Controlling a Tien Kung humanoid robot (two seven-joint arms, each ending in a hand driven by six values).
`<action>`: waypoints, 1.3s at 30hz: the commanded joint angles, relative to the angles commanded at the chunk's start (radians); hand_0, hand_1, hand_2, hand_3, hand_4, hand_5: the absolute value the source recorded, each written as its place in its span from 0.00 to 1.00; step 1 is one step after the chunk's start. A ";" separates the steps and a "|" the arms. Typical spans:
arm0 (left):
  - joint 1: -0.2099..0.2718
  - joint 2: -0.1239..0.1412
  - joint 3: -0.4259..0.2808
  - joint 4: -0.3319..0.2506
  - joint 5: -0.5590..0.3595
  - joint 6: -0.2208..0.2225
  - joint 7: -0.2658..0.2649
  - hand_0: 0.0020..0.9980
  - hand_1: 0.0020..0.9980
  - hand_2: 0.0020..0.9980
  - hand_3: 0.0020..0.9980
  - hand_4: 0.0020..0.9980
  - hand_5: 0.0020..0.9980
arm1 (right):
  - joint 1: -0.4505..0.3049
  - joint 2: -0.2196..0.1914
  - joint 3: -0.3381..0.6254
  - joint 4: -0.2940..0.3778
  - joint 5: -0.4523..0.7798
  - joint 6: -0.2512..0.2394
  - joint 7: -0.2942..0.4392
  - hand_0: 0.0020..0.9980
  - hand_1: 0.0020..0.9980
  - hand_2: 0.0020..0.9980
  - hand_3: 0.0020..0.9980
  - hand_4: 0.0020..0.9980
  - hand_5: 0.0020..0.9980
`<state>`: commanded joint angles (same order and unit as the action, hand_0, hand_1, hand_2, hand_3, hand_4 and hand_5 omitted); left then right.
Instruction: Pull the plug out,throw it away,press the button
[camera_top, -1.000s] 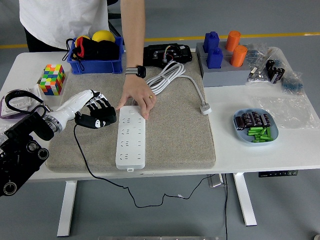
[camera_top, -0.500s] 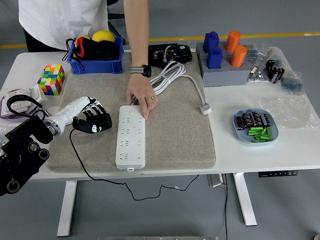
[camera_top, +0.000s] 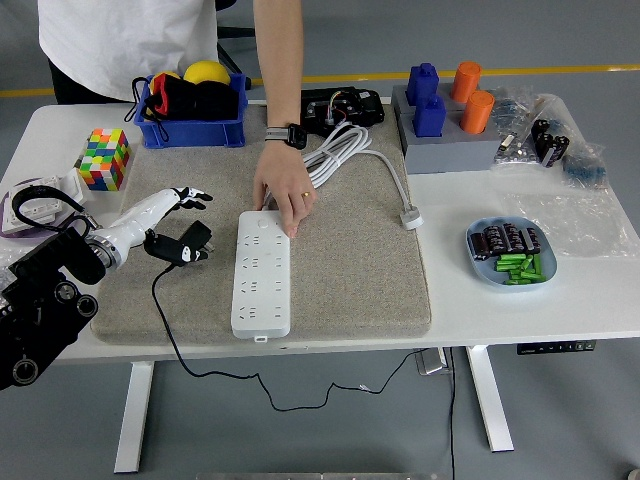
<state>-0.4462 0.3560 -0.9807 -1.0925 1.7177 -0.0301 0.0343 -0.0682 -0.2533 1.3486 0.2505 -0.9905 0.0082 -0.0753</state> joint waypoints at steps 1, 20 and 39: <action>0.000 0.000 0.000 -0.006 -0.001 0.001 -0.001 0.81 0.85 0.78 0.83 1.00 0.02 | 0.000 0.000 0.000 0.000 0.000 0.000 0.000 0.73 0.68 0.66 0.65 0.75 0.60; -0.125 -0.015 0.174 -0.046 -0.098 0.012 0.050 0.13 0.20 0.25 0.67 0.37 0.00 | 0.001 -0.001 -0.006 0.000 0.004 0.000 0.000 0.73 0.68 0.66 0.65 0.75 0.60; -0.226 -0.084 0.309 0.045 -0.114 -0.007 0.171 0.00 0.03 0.12 0.69 0.05 0.00 | 0.000 -0.001 -0.025 -0.001 0.015 0.000 0.000 0.73 0.68 0.66 0.65 0.75 0.61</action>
<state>-0.6727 0.2716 -0.6717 -1.0479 1.6036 -0.0376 0.2055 -0.0686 -0.2547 1.3237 0.2494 -0.9751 0.0081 -0.0752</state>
